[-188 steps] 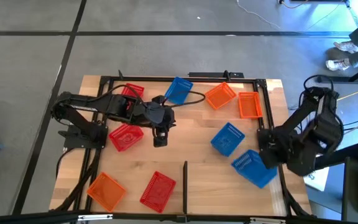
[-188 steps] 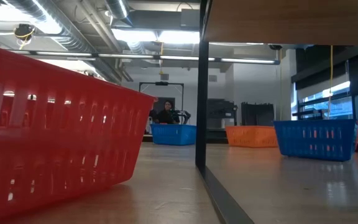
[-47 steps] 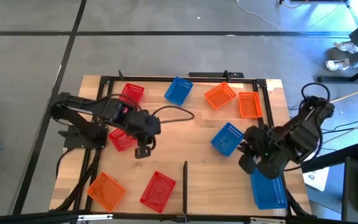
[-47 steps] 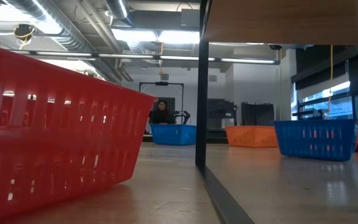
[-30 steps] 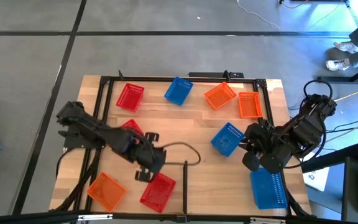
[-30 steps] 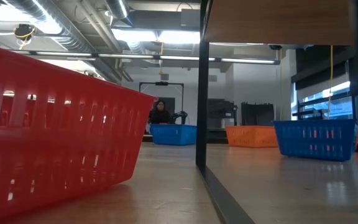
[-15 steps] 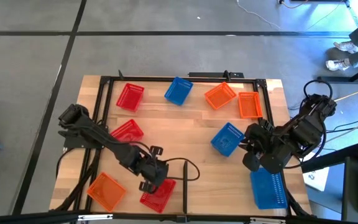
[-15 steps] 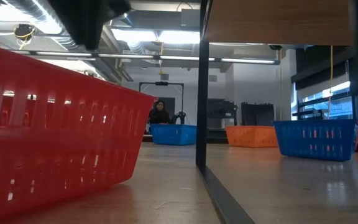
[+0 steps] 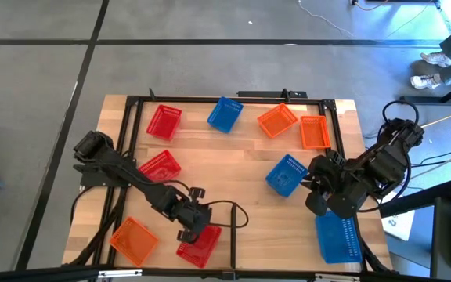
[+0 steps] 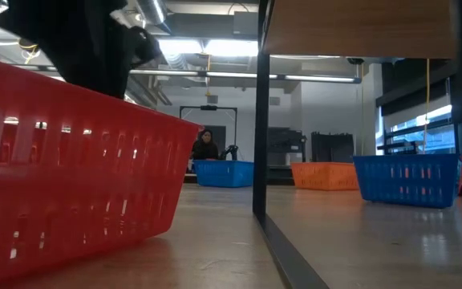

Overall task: Stack baskets on shelf by color
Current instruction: Put the bottom red basket on the shelf

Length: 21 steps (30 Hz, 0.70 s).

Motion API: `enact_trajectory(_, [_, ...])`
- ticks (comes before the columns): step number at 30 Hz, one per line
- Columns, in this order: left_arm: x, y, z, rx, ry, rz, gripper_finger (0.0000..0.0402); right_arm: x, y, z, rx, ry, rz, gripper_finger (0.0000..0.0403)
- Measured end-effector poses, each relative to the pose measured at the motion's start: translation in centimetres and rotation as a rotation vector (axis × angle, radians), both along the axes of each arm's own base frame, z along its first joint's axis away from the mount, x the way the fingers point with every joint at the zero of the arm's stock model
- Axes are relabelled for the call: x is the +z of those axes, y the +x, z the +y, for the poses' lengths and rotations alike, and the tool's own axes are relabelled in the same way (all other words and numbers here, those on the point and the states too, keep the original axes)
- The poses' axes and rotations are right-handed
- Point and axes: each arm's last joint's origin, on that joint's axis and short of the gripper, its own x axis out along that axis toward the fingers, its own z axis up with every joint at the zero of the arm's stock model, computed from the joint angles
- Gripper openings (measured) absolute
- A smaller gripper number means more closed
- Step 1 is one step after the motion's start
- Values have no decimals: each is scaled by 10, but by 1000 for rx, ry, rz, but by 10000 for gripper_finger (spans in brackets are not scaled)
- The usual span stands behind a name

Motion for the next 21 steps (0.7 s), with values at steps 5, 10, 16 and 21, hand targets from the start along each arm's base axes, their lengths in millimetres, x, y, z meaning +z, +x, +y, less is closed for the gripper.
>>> enact_trajectory(5, [-9, -3, 0, -28, -45, 21, 55, 0, 0, 0, -2, 1, 0, 84])
enact_trajectory(10, [-18, -6, 2, -32, -41, 30, 55, 0, 0, 0, -2, 0, -1, 84])
enact_trajectory(16, [-13, -3, 0, -38, -63, 12, 55, 0, 0, 0, -2, 2, -2, 84])
enact_trajectory(21, [0, 3, -4, -65, -76, -31, 55, 0, 0, 0, -4, -2, -9, 84])
